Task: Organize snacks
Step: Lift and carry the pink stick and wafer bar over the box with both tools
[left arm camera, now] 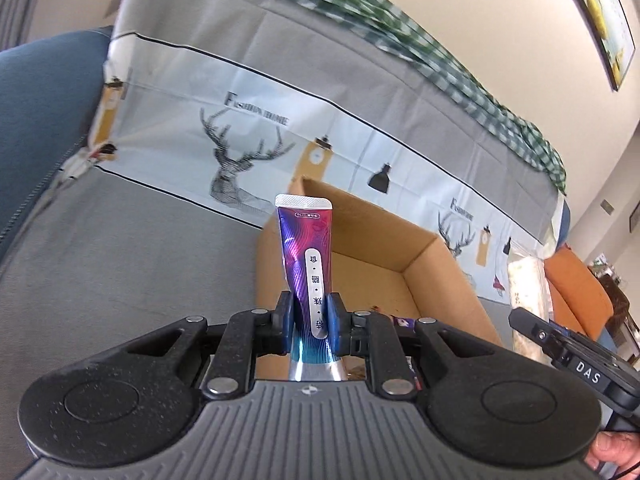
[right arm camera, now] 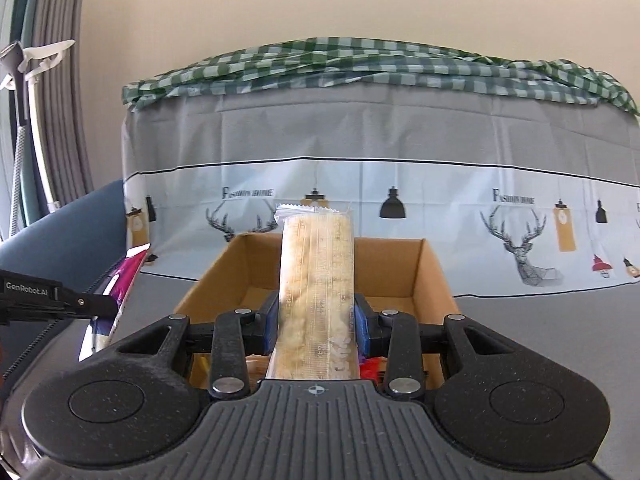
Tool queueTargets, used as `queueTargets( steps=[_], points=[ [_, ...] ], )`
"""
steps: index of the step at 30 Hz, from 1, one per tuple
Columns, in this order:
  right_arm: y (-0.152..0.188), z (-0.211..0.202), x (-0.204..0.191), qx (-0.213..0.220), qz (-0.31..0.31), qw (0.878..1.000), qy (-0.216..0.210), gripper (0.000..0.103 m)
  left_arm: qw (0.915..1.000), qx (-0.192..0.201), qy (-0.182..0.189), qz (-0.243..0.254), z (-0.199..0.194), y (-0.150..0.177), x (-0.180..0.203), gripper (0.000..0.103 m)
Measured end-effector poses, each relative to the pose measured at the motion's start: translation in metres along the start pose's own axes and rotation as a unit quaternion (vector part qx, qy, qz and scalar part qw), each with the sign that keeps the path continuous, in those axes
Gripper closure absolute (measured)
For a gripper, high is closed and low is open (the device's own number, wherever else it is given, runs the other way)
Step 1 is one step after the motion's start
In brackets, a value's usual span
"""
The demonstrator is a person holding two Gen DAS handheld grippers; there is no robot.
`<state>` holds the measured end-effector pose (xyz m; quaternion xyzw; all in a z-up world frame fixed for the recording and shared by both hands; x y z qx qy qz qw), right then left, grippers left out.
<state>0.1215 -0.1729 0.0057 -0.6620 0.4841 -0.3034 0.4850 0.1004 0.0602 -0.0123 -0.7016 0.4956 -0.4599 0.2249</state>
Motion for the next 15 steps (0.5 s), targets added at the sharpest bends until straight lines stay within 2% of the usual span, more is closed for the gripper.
queueTargets(
  steps=[7, 15],
  points=[
    [-0.001, 0.003, 0.026, 0.010, 0.024, 0.999, 0.027, 0.065, 0.9997, 0.005, 0.019, 0.013, 0.017, 0.004, 0.027, 0.085],
    [0.001, 0.004, 0.031, 0.013, 0.031, 0.999, 0.034, 0.065, 0.9975, 0.018, 0.047, 0.048, 0.024, 0.005, 0.055, 0.085]
  ],
)
Point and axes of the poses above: each gripper's, at about its wrist camera, not at the fingertips, and z roughly the way its jaws point, x to its right, y to its underside, the point moved 8 cm from there along z, roughly the way its jaws point, and after that the axes turned 5 degrees about x, right-handed, at the moved point
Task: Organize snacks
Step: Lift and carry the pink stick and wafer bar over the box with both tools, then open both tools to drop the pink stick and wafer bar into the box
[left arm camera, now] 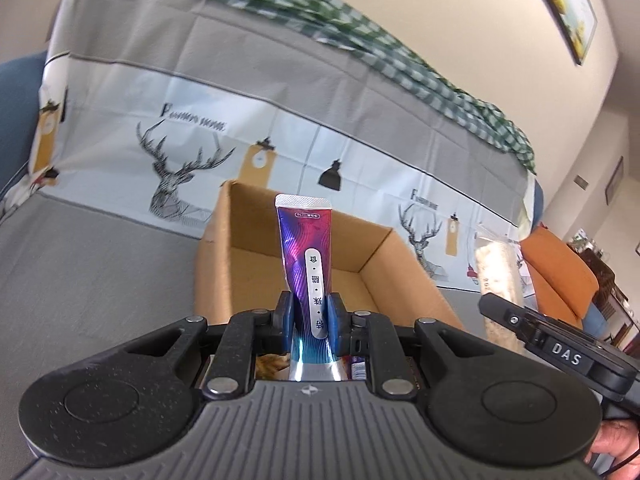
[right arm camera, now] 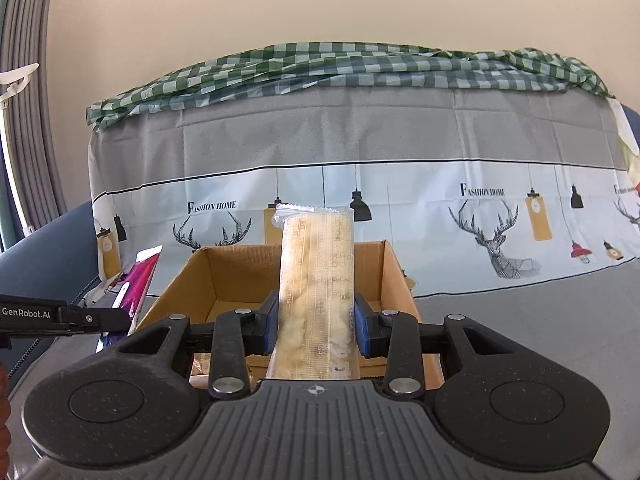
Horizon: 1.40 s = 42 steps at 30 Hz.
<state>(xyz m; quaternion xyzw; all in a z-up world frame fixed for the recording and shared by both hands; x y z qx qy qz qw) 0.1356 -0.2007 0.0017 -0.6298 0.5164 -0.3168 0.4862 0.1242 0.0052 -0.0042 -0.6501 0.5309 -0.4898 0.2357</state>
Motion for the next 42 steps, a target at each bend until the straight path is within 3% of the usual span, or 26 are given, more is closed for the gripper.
queueTargets(
  steps=[13, 24, 26, 27, 28, 29, 32, 35, 39, 42],
  points=[
    [-0.010, -0.004, 0.017, 0.038, 0.005, 0.998, 0.052, 0.065, 0.9992, 0.032, 0.011, 0.023, 0.013, -0.008, 0.023, 0.085],
    [-0.015, -0.001, 0.008, 0.057, 0.001, 0.997, 0.055, 0.065, 0.9980, 0.057, -0.005, 0.028, 0.049, -0.027, 0.027, 0.085],
    [-0.016, 0.000, 0.005, 0.064, 0.002, 0.996, 0.056, 0.064, 0.9971, 0.067, 0.001, 0.035, 0.049, -0.031, 0.029, 0.083],
    [-0.017, 0.001, 0.003, 0.066, 0.000, 0.996, 0.056, 0.063, 0.9971, 0.066, -0.001, 0.038, 0.049, -0.031, 0.030, 0.077],
    [-0.016, 0.004, 0.000, 0.066, -0.006, 0.996, 0.057, 0.056, 0.9974, 0.060, 0.000, 0.040, 0.050, -0.031, 0.030, 0.057],
    [-0.015, 0.006, -0.003, 0.062, -0.013, 0.996, 0.062, 0.040, 0.9976, 0.055, 0.003, 0.041, 0.050, -0.030, 0.029, 0.050],
    [-0.017, 0.008, -0.005, 0.065, -0.014, 0.995, 0.078, 0.011, 0.9965, 0.069, -0.004, 0.047, 0.043, -0.035, 0.025, 0.046],
    [-0.014, 0.012, -0.006, 0.050, -0.004, 0.996, 0.071, 0.007, 0.9963, 0.074, -0.009, 0.043, 0.033, -0.037, 0.018, 0.042],
    [-0.008, 0.013, -0.012, 0.027, -0.004, 0.998, 0.062, 0.001, 0.9945, 0.082, -0.036, 0.054, 0.012, -0.036, 0.013, 0.022],
    [-0.004, 0.007, -0.014, 0.014, -0.001, 0.998, 0.055, 0.001, 0.9915, 0.076, -0.073, 0.076, -0.007, -0.040, 0.021, 0.020]
  ],
)
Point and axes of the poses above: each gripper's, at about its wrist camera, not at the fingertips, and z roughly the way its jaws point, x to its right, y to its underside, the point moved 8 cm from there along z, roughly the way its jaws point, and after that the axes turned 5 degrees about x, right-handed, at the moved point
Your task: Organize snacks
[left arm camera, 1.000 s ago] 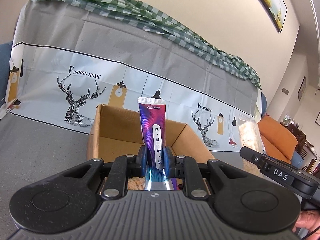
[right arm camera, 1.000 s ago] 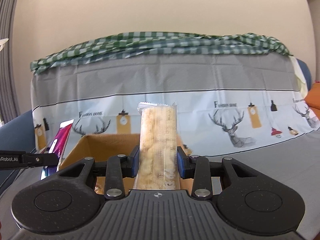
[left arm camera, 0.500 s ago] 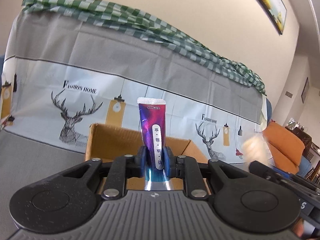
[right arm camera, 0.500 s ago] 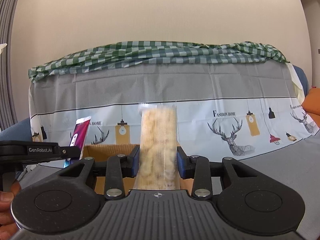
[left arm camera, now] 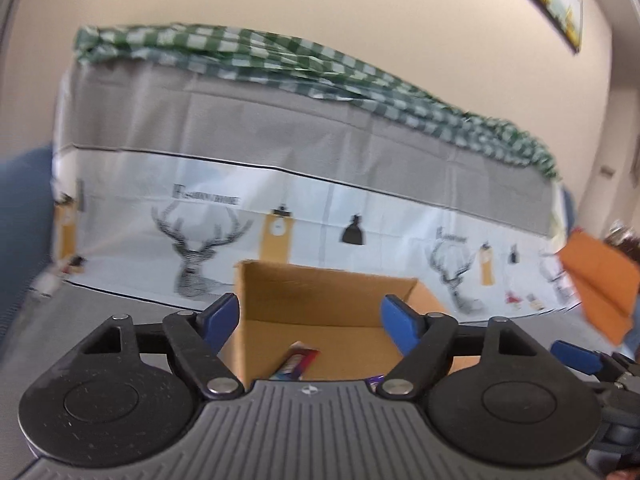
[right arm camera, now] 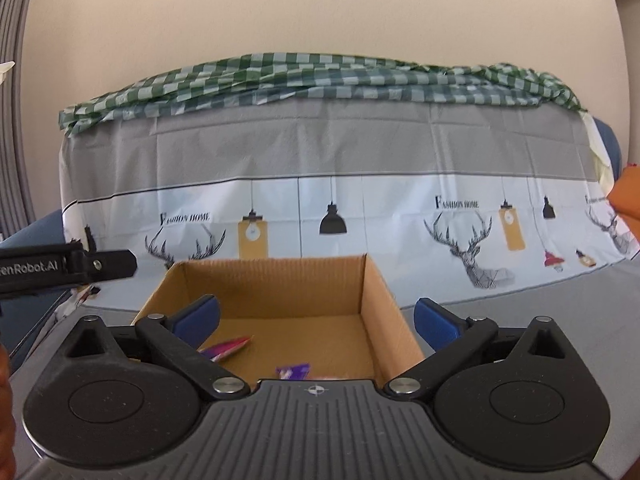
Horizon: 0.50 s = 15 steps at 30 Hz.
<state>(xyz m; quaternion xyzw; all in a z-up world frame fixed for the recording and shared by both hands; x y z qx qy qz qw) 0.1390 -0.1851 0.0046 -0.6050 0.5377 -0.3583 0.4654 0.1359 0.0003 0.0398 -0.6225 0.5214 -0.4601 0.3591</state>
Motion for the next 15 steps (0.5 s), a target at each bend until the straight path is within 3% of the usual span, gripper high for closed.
queueTargets(
  steps=[2, 4, 8, 12, 15],
  points=[
    [0.001, -0.007, 0.003, -0.007, 0.009, 1.000, -0.003, 0.001, 0.9999, 0.000, 0.007, 0.014, -0.020, -0.006, 0.007, 0.016],
    [0.002, -0.016, 0.008, -0.012, 0.015, 1.000, -0.002, 0.001, 0.9997, -0.006, 0.008, 0.022, -0.040, -0.007, 0.013, 0.000],
    [0.005, -0.044, 0.022, -0.021, 0.029, 0.999, 0.009, 0.001, 0.9976, -0.066, 0.021, 0.006, -0.068, 0.019, 0.023, 0.001],
    [0.014, -0.076, 0.034, -0.030, 0.051, 0.998, 0.011, 0.001, 0.9938, -0.108, -0.019, 0.020, -0.083, 0.053, 0.028, 0.000],
    [0.021, -0.093, 0.036, -0.033, 0.055, 0.998, 0.009, 0.001, 0.9924, -0.119, -0.014, 0.026, -0.089, 0.072, 0.028, 0.000]
  ],
)
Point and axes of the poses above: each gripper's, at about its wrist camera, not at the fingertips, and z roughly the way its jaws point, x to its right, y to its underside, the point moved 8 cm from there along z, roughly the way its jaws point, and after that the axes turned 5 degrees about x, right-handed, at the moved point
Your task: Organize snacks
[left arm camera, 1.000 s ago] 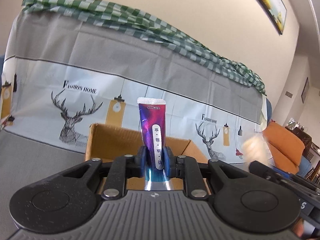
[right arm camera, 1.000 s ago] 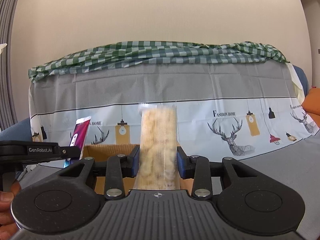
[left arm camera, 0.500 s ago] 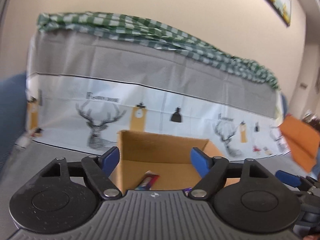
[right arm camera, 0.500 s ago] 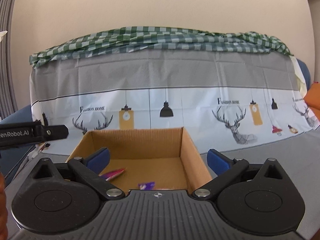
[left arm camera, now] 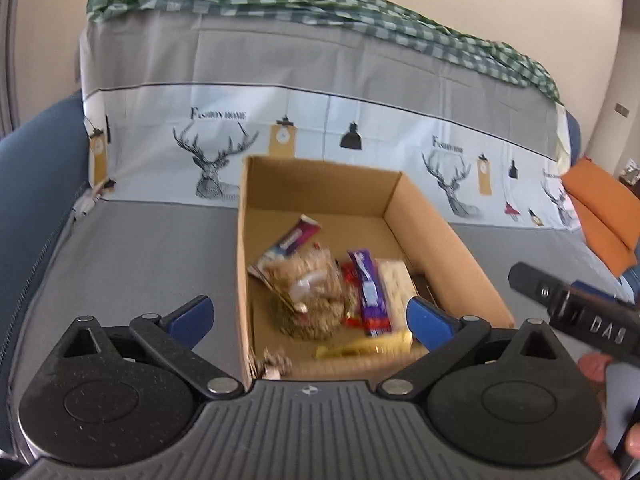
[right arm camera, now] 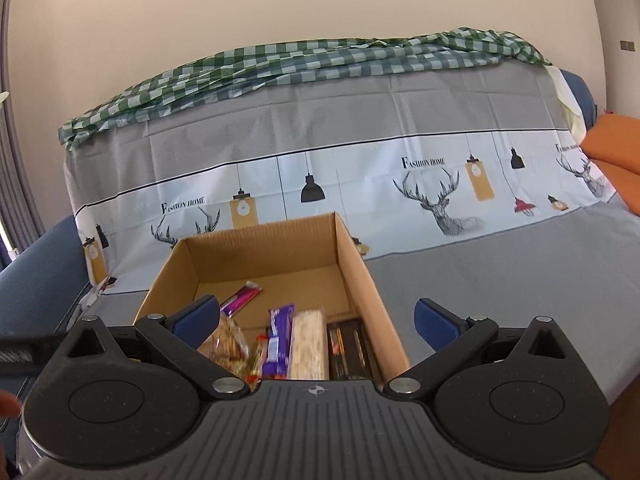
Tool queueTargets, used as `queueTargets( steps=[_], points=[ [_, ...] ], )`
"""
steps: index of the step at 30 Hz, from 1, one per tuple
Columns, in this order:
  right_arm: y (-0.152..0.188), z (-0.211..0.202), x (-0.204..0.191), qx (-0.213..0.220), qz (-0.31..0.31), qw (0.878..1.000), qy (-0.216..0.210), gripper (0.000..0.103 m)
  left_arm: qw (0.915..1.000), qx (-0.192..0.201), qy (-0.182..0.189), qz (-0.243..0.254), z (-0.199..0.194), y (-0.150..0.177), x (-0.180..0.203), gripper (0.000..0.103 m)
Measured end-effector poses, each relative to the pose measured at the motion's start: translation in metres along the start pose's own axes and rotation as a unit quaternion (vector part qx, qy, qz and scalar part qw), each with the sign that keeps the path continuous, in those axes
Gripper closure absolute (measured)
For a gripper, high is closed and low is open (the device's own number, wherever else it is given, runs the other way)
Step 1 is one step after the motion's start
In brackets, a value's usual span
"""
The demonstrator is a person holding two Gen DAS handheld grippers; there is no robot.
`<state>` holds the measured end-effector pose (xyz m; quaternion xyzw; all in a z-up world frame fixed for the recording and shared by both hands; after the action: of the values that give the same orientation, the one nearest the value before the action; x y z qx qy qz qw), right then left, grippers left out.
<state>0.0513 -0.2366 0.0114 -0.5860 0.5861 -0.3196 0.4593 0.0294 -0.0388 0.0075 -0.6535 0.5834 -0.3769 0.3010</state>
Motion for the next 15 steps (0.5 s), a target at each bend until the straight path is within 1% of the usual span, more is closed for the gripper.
queueTargets(
  steps=[1, 3, 4, 6, 8, 9, 11, 15],
  points=[
    [0.003, -0.003, 0.000, 0.001, -0.003, 1.000, 0.002, 0.001, 1.0000, -0.002, -0.002, 0.008, 0.002, 0.007, -0.001, 0.000],
    [0.007, -0.004, -0.002, -0.001, -0.011, 1.000, 0.001, 0.001, 0.9995, -0.019, -0.015, 0.022, 0.011, 0.017, -0.005, 0.001],
    [0.009, -0.002, -0.004, -0.004, -0.017, 1.000, -0.002, 0.001, 0.9994, -0.026, -0.015, 0.017, 0.016, 0.018, -0.008, 0.001],
    [0.012, 0.003, -0.007, -0.008, -0.024, 1.000, -0.006, 0.001, 0.9997, -0.020, -0.012, 0.003, 0.020, 0.017, -0.014, 0.001],
    [0.022, 0.013, -0.007, -0.022, -0.021, 1.000, -0.005, 0.001, 0.9997, -0.019, -0.013, -0.002, 0.024, 0.017, -0.018, 0.001],
    [0.026, 0.019, -0.007, -0.032, -0.018, 0.999, -0.003, 0.001, 0.9997, -0.022, -0.010, -0.005, 0.026, 0.017, -0.018, 0.001],
    [0.031, 0.025, -0.008, -0.040, -0.016, 0.999, 0.000, 0.001, 0.9996, -0.025, -0.004, -0.009, 0.029, 0.016, -0.019, 0.001],
    [0.046, 0.036, -0.012, -0.052, -0.036, 0.998, -0.004, 0.001, 0.9995, -0.029, -0.010, -0.011, 0.034, 0.015, -0.024, 0.001]
  ],
)
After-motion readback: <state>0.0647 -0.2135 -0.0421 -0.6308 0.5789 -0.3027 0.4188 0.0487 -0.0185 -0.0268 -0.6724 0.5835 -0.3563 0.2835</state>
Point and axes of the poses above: each gripper's, at about its wrist camera, not at the fingertips, and z roughly the way its jaws point, x to its right, y to its underside, the point moved 8 cm from there along z, roughly the way its jaws point, and after that the axes turned 5 degrees about x, right-handed, at the moved point
